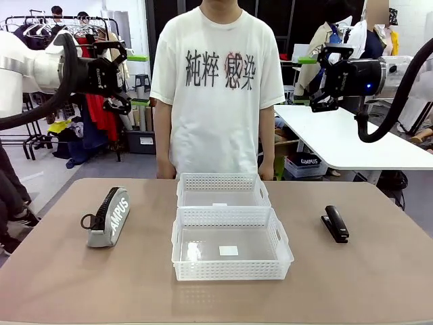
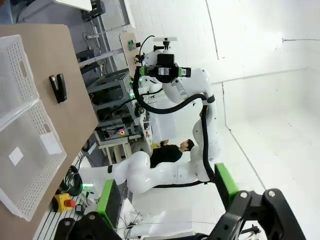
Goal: Distribute items into two baskets.
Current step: Pick up the Pencil pouch that the person points to.
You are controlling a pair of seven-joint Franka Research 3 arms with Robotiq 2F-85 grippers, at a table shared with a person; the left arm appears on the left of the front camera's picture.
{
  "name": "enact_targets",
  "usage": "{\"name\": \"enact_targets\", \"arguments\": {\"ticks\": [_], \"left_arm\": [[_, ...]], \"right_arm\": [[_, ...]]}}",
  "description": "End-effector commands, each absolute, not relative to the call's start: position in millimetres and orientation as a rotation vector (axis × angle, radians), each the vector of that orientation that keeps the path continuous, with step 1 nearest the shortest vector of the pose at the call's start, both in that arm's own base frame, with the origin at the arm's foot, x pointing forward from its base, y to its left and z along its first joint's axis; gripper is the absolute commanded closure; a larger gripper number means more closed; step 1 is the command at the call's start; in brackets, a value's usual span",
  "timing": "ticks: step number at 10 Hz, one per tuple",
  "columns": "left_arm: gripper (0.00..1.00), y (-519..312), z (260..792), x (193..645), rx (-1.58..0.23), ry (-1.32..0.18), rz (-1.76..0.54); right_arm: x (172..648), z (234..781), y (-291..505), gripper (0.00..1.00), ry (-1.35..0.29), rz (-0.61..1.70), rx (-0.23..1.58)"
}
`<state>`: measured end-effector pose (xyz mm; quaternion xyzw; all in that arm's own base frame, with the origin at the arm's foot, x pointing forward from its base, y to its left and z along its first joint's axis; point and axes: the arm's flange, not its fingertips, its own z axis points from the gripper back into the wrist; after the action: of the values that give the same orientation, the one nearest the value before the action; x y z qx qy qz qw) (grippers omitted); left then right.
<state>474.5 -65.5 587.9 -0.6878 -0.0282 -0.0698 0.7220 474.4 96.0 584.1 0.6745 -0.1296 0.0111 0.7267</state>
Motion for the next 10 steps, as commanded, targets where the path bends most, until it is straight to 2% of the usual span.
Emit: {"name": "enact_targets", "arguments": {"ticks": [1,6,7,10], "left_arm": [[0.00,-67.1,594.4,474.9,-1.514,-0.097,-0.177],[0.00,-57.7,600.2,471.4,-1.529,-0.154,-0.204],[0.00,-62.5,596.8,473.2,-1.511,-0.107,-0.182],[0.00,-62.5,596.8,473.2,-1.511,-0.107,-0.182]], "right_arm": [[486.4,590.3,95.6,0.00,-0.228,-0.015,1.560],[494.7,592.2,93.3,0.00,-0.221,0.000,1.559],[490.6,584.1,93.8,0.00,-0.226,-0.017,1.539],[490.6,584.1,93.8,0.00,-0.226,-0.017,1.539]]}}
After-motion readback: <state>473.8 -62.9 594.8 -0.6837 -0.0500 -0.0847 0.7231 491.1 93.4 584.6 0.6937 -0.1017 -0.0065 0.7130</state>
